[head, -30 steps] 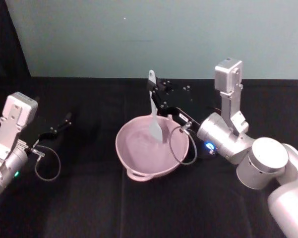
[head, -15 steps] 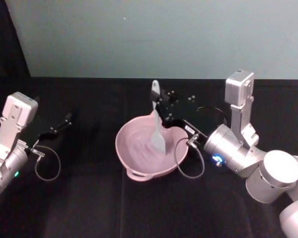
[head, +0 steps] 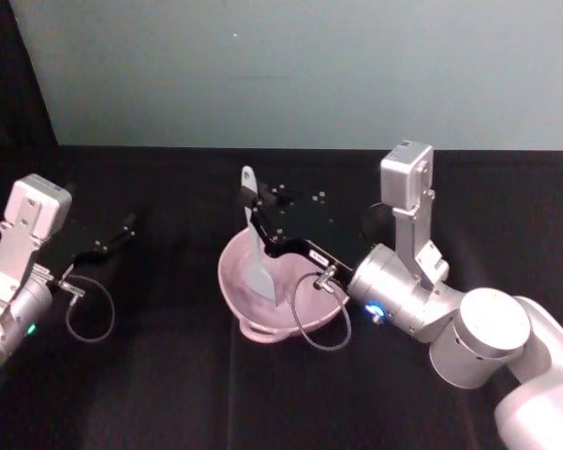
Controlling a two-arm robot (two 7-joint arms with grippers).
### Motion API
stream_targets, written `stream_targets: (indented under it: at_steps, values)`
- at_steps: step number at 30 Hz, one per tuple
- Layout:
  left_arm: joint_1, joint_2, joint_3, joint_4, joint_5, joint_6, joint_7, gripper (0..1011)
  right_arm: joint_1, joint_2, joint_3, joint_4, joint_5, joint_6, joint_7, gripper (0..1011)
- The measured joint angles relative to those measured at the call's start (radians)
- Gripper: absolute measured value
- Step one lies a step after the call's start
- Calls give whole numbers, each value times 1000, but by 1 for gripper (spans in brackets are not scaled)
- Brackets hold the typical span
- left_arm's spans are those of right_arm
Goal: Use the one hand to pick up the spoon and stir the clear water in the bowl.
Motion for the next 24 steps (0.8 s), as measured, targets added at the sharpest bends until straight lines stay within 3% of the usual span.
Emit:
stream_targets:
  at_steps: [13, 24]
  values:
    - [0, 0, 0, 0, 0, 0, 0, 1011, 94, -49, -8, 112, -22, -8, -14, 116]
    - [0, 0, 0, 0, 0, 0, 0, 1011, 109, -38, 27, 143, -24, -14, -30, 116]
